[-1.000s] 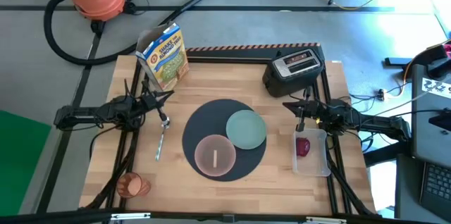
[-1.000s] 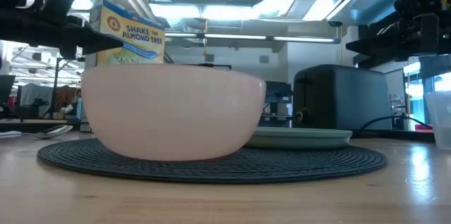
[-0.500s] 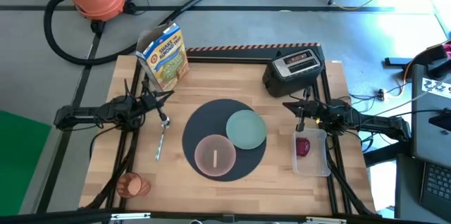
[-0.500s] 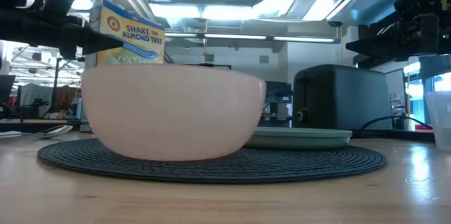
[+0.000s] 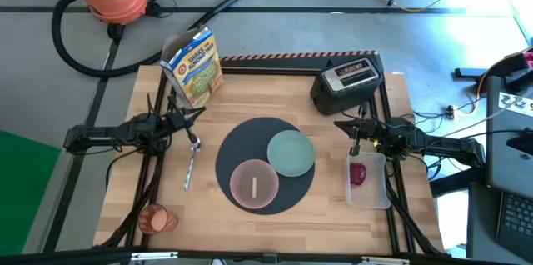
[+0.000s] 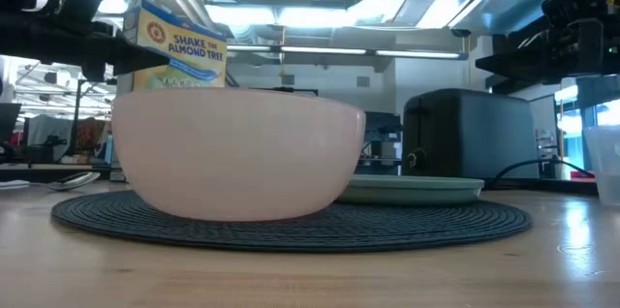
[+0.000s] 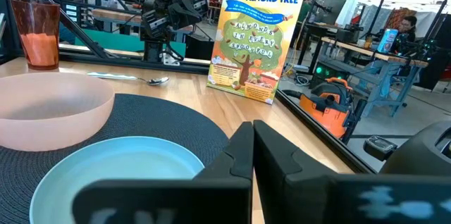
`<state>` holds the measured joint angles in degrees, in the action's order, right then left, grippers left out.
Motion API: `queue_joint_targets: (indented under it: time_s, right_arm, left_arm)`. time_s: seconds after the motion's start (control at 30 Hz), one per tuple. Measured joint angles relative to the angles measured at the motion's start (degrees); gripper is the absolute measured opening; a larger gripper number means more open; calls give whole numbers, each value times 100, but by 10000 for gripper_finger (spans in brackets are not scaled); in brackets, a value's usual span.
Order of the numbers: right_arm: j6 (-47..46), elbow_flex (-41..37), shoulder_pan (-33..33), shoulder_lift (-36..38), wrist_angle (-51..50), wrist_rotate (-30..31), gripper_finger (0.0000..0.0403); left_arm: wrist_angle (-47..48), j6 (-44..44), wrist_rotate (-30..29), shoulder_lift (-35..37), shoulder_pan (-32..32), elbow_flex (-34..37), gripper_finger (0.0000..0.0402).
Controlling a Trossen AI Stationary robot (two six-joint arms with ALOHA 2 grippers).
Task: Arrange a breakfast setting
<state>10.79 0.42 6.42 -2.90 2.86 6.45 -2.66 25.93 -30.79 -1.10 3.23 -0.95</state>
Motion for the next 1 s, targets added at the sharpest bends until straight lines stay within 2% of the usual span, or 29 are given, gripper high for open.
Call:
queue_joint_targets:
  time_s: [0.07, 0.27, 0.33, 0.4, 0.57, 0.73, 0.8, 1.0]
  right_arm:
    - [18, -1, -2, 1, 20, 33, 0]
    - [597, -1, 0, -1, 84, 756, 0]
    - [600, -1, 0, -4, 80, 679, 0]
    - [554, -1, 0, -4, 77, 346, 0]
    - [-259, -1, -2, 0, 338, -348, 0]
    - [-640, -1, -2, -1, 468, -349, 0]
    - [-733, 1, -2, -1, 463, -349, 0]
    - [-893, -1, -1, -1, 466, -274, 0]
  left_arm:
    - [0, -2, -2, 0, 0, 0, 0]
    - [0, -2, -2, 0, 1, 0, 0]
    - [0, 0, 13, 0, -1, 0, 0]
    - [0, -2, 55, 0, 0, 0, 0]
    - [13, -504, 591, 0, -1, 0, 0]
    - [-77, -740, 1208, 0, -1, 0, 0]
    - [-130, -810, 1228, 0, 1, 2, 0]
    - [-353, -1624, 1708, 0, 1, 0, 0]
